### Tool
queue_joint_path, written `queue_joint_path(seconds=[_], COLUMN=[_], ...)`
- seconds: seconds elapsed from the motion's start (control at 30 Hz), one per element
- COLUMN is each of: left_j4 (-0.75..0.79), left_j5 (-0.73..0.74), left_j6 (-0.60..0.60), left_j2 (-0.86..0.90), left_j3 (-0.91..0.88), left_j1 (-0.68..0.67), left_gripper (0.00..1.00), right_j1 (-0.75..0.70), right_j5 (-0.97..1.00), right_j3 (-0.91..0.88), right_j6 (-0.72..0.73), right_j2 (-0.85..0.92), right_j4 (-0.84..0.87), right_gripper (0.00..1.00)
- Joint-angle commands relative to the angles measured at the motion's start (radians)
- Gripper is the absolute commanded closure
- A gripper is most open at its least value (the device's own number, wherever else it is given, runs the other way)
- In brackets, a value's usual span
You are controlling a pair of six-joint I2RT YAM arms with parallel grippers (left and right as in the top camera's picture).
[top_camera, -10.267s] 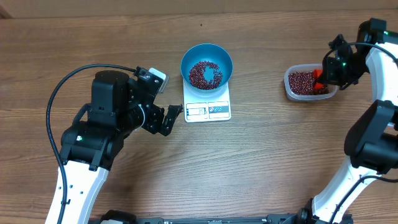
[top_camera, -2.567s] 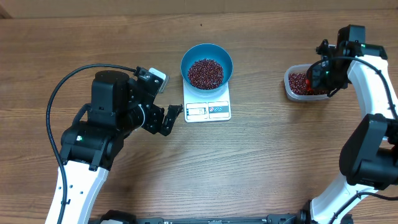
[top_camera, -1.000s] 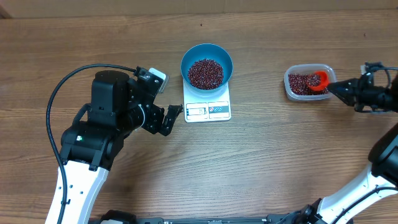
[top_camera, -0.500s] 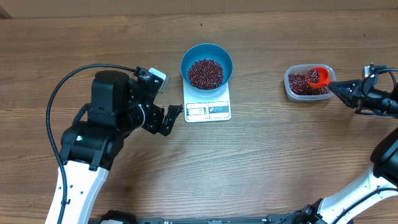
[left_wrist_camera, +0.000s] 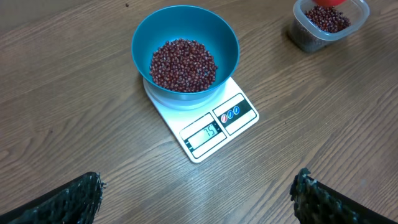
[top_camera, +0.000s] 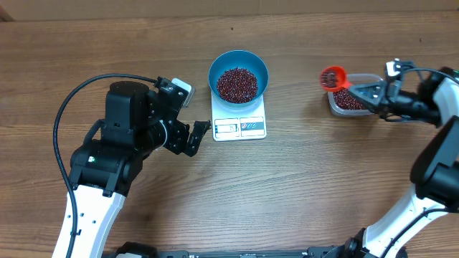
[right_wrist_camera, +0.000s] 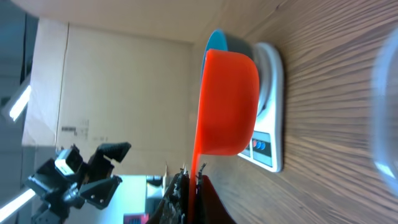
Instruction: Scoop item into bowl and weigh 150g on scale
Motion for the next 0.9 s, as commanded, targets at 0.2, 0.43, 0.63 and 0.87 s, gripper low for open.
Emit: queue_joint_path(seconds=[0.2,0.43,0.63,0.87], left_j4=[0.000,0.000,0.000,0.000], left_j5=[-0.004,-0.004,-0.003,-0.004], left_j6=[-0.018,-0.018,-0.018,-0.018], left_j2=[-0.006,-0.006,-0.006,-0.006], left_j3=[0.018,0.018,0.018,0.018], left_j1=[-0.006,-0.006,-0.006,-0.006], left_gripper=[0.00,0.01,0.00,0.00], right_j1=[0.230,0.412,0.547,0.733], right_j5=[-0.001,0.223,0.544,1.078], right_j3=[0.169,0.343,0.479,0.625], right_j6=[0.235,0.560,0.664,0.719], right_j2=[0.003,0.003,0.003,0.003], right_j4=[0.093,0.261,0.286,0.261], right_gripper=[0.96,0.96,0.96,0.96])
